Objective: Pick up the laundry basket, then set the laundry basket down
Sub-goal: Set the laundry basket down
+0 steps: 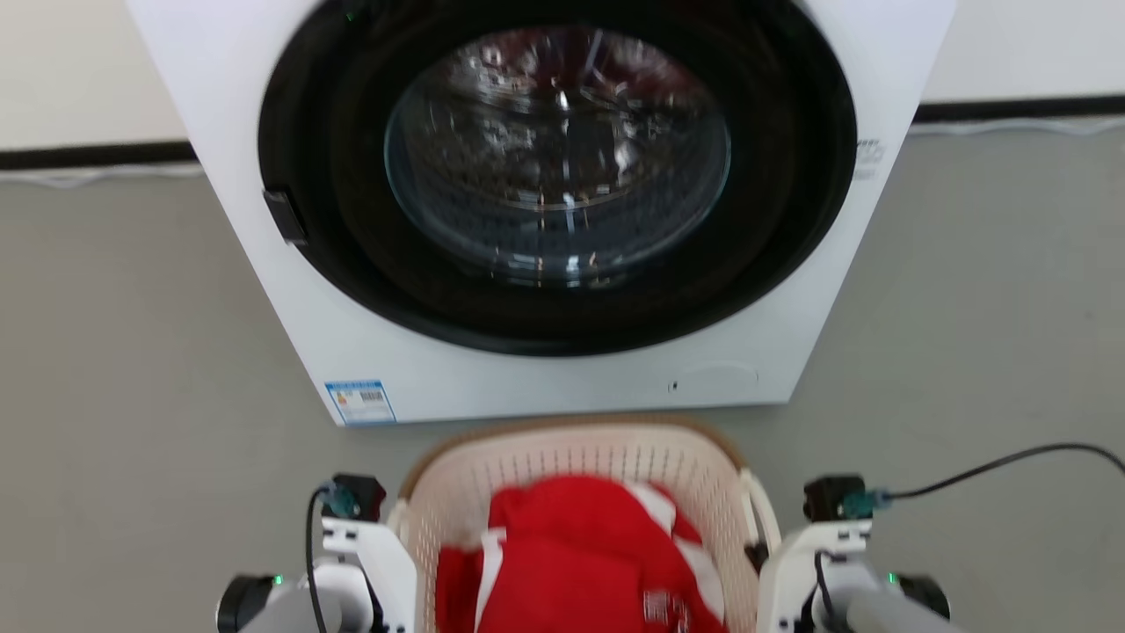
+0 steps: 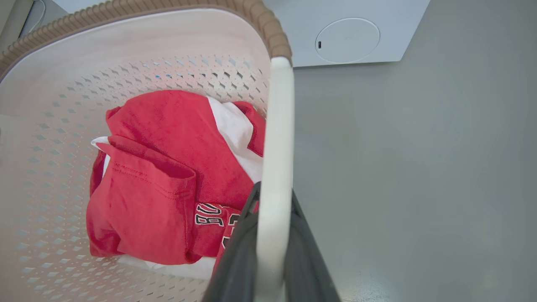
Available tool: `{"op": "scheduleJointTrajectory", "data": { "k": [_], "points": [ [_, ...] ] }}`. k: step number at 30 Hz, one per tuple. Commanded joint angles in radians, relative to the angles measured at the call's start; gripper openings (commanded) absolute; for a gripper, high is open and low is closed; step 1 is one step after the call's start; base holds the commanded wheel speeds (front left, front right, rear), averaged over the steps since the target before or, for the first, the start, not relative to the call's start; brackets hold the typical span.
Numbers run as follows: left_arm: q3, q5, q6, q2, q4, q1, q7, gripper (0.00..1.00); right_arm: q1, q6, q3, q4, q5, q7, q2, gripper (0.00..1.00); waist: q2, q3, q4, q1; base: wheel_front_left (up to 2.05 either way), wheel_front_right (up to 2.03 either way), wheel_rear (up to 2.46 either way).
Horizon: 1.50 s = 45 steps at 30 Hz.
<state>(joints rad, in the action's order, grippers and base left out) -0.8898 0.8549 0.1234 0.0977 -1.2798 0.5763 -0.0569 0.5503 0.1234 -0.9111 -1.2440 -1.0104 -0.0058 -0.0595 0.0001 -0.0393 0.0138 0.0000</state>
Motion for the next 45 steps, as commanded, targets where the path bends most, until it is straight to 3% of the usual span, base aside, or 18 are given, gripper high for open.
{"op": "scheduleJointTrajectory", "data": {
  "k": [1, 12, 25, 45],
  "points": [
    [0.018, 0.003, 0.007, 0.019, 0.018, 0.065, 0.027, 0.00, 0.053, 0.007, -0.013, 0.023, -0.001, -0.034, 0.009, 0.00, -0.0001, -0.037, -0.004, 0.0000, 0.00, 0.00, 0.00],
    [0.034, -0.013, -0.040, 0.059, 0.011, 0.182, 0.200, 0.00, 0.204, 0.007, -0.015, 0.026, 0.024, -0.222, 0.009, 0.00, -0.0001, -0.304, -0.028, 0.0000, 0.00, 0.00, 0.00],
    [0.036, -0.035, -0.060, 0.068, 0.006, 0.346, 0.293, 0.00, 0.366, 0.007, 0.029, 0.021, 0.106, -0.256, -0.006, 0.00, -0.0001, -0.617, -0.029, 0.0000, 0.00, 0.00, 0.00],
    [0.088, -0.100, -0.101, 0.094, 0.104, 0.428, 0.318, 0.00, 0.410, 0.007, 0.234, 0.089, 0.316, -0.256, -0.037, 0.00, -0.0001, -0.803, -0.009, 0.0000, 0.00, 0.00, 0.00]
  ]
}}
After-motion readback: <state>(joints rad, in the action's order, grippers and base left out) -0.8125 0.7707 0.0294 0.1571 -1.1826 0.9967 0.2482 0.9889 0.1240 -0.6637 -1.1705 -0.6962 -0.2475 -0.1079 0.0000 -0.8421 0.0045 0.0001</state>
